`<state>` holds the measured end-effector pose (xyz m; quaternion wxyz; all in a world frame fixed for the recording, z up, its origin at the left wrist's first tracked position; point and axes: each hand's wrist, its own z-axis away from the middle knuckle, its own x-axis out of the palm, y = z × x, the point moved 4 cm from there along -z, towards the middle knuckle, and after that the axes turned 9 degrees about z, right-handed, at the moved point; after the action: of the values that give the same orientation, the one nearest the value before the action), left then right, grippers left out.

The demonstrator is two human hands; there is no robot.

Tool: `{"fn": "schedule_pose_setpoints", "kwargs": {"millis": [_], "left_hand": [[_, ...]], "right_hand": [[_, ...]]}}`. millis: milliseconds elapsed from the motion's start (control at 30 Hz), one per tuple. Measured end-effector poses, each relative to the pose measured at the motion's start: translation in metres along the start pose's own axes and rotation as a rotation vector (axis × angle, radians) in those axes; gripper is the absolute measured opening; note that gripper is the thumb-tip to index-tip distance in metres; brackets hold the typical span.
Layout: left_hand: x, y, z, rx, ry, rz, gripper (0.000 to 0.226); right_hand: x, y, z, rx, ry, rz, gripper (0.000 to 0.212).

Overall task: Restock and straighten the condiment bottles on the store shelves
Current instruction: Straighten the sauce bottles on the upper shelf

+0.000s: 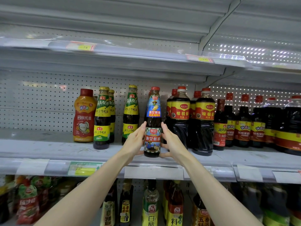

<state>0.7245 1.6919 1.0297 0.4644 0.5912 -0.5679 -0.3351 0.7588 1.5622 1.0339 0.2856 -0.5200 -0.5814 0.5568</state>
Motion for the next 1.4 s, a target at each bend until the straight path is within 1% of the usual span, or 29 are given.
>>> {"fn": "schedule_pose_setpoints", "kwargs": {"millis": [67, 200, 500, 700, 867, 1400], "left_hand": [[0.002, 0.001, 0.000, -0.004, 0.007, 0.017, 0.040], [0.004, 0.001, -0.002, -0.007, 0.015, 0.019, 0.046], [0.006, 0.002, -0.005, -0.042, -0.002, 0.014, 0.051], [0.007, 0.003, -0.006, -0.006, -0.019, -0.021, 0.050], [0.007, 0.005, -0.007, 0.021, -0.024, -0.047, 0.049], [0.009, 0.007, -0.003, 0.048, -0.026, -0.056, 0.048]], "right_hand": [[0.000, 0.000, -0.002, -0.001, 0.011, 0.005, 0.050], [0.000, 0.001, -0.008, -0.007, 0.038, 0.045, 0.053], [-0.002, 0.008, -0.019, 0.013, 0.008, -0.019, 0.051], [-0.001, 0.012, -0.028, 0.000, 0.001, -0.014, 0.048], [-0.001, 0.018, -0.036, -0.021, 0.026, 0.052, 0.059], [-0.001, 0.020, -0.039, -0.040, 0.039, 0.058, 0.057]]}}
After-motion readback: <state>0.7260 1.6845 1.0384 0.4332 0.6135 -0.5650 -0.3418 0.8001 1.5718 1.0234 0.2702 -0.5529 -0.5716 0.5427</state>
